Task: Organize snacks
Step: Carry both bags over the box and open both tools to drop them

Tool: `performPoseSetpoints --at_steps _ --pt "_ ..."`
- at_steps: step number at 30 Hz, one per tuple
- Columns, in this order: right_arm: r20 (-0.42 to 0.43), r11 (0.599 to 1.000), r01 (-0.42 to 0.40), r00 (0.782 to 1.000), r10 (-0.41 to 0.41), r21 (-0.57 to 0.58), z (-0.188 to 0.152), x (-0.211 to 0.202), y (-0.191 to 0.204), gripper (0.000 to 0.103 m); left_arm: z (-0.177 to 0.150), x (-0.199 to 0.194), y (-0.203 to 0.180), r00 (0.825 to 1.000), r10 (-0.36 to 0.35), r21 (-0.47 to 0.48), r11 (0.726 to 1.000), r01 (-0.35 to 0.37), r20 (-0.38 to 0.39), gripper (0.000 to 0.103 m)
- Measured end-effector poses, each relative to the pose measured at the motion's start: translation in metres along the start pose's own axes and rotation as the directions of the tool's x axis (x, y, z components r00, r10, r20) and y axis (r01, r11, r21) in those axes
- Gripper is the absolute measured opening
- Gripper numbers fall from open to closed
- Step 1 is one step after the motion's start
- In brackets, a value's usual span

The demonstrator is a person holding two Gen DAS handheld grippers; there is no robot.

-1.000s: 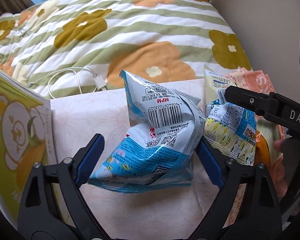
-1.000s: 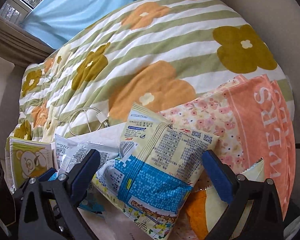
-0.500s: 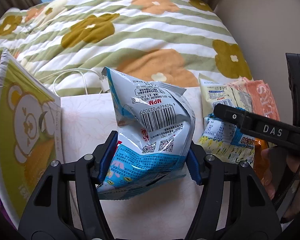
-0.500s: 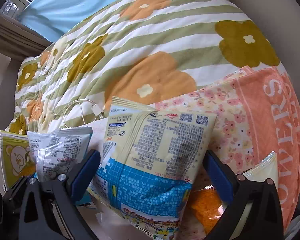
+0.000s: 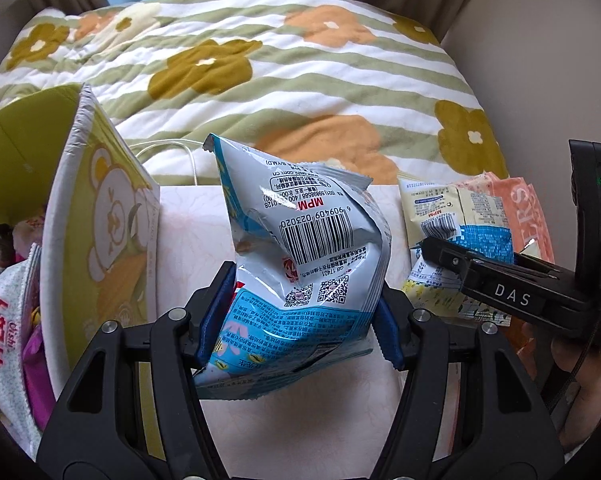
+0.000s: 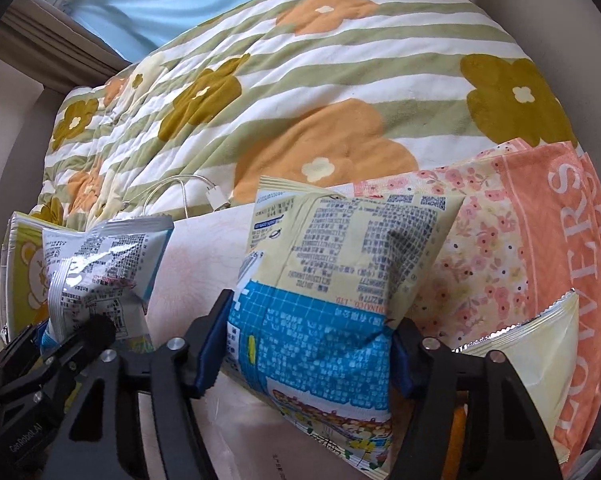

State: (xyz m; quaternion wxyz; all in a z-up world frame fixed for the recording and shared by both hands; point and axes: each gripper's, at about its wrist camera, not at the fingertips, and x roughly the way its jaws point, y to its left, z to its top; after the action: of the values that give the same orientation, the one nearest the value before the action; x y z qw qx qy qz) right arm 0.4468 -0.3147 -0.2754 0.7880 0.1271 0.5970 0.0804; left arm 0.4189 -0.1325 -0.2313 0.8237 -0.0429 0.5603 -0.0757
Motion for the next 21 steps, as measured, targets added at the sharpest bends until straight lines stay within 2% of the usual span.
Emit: performPoseSetpoints --at_steps 7,13,21 --pt "0.089 0.998 -0.025 0.996 0.030 -0.058 -0.014 -0.049 0.011 0.051 -0.007 -0.042 -0.006 0.997 -0.005 -0.005 1.000 0.005 0.072 0.059" --pt "0.158 0.987 -0.018 0.987 0.044 -0.160 -0.035 -0.102 0.030 0.051 -0.020 -0.091 -0.012 0.989 -0.006 -0.018 1.000 0.008 0.145 0.059" --pt "0.202 0.946 -0.072 0.969 0.141 -0.316 -0.055 -0.167 0.065 0.051 -0.044 -0.166 0.006 0.973 0.021 -0.075 0.997 -0.004 0.229 0.059"
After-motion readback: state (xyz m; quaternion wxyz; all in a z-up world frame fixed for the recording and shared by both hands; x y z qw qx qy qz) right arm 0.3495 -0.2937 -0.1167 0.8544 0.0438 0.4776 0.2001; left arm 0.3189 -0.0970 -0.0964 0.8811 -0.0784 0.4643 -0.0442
